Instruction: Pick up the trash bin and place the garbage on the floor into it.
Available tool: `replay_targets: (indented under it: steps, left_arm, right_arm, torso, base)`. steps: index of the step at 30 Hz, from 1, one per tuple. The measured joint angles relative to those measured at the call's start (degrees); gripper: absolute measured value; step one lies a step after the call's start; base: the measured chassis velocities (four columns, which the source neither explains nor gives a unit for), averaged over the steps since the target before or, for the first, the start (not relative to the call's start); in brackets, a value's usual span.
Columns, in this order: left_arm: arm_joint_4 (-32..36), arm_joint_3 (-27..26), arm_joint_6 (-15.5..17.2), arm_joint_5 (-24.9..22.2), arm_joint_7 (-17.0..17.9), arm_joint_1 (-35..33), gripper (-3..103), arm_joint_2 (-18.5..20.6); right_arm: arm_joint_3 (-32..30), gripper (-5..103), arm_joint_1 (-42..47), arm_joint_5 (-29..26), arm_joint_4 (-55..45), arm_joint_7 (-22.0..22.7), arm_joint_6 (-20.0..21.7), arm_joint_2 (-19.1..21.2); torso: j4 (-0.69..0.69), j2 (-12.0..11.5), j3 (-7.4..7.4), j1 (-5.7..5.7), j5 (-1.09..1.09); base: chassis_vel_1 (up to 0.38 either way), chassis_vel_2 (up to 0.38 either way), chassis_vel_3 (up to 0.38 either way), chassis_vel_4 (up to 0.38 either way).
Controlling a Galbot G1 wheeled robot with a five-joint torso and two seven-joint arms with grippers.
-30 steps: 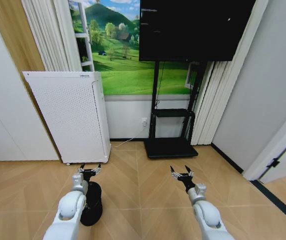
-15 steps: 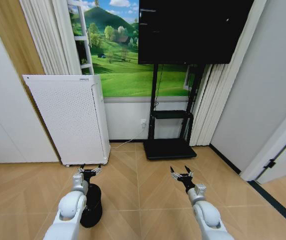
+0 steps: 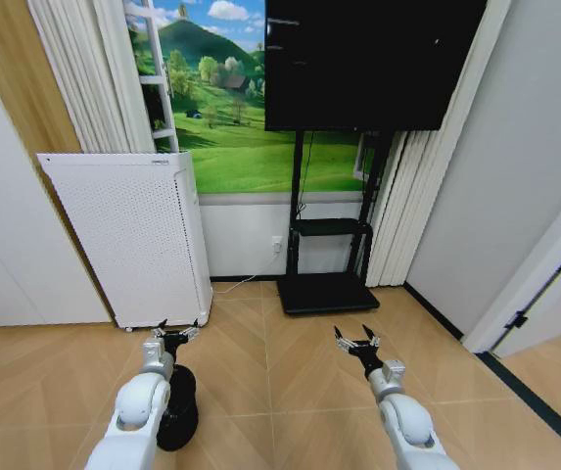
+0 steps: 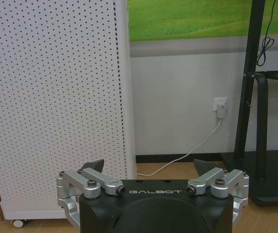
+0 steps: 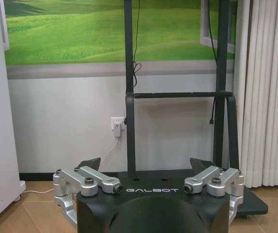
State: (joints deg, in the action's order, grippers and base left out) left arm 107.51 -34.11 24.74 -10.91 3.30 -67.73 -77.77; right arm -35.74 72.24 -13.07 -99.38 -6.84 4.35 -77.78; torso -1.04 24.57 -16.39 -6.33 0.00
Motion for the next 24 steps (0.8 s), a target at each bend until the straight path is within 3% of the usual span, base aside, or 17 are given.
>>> replay_targets:
  steps: [24]
  left_arm:
    - [0.0,0.2,1.2,-1.1,1.1,0.3,100,-0.7]
  right_arm:
    - [-0.1,100,0.0,0.1,0.3,-0.3,-0.5,0.1]
  torso:
    - [0.00,5.0,-3.13,-1.86,0.00]
  base:
    - [0.000,0.000,0.000,0.000]
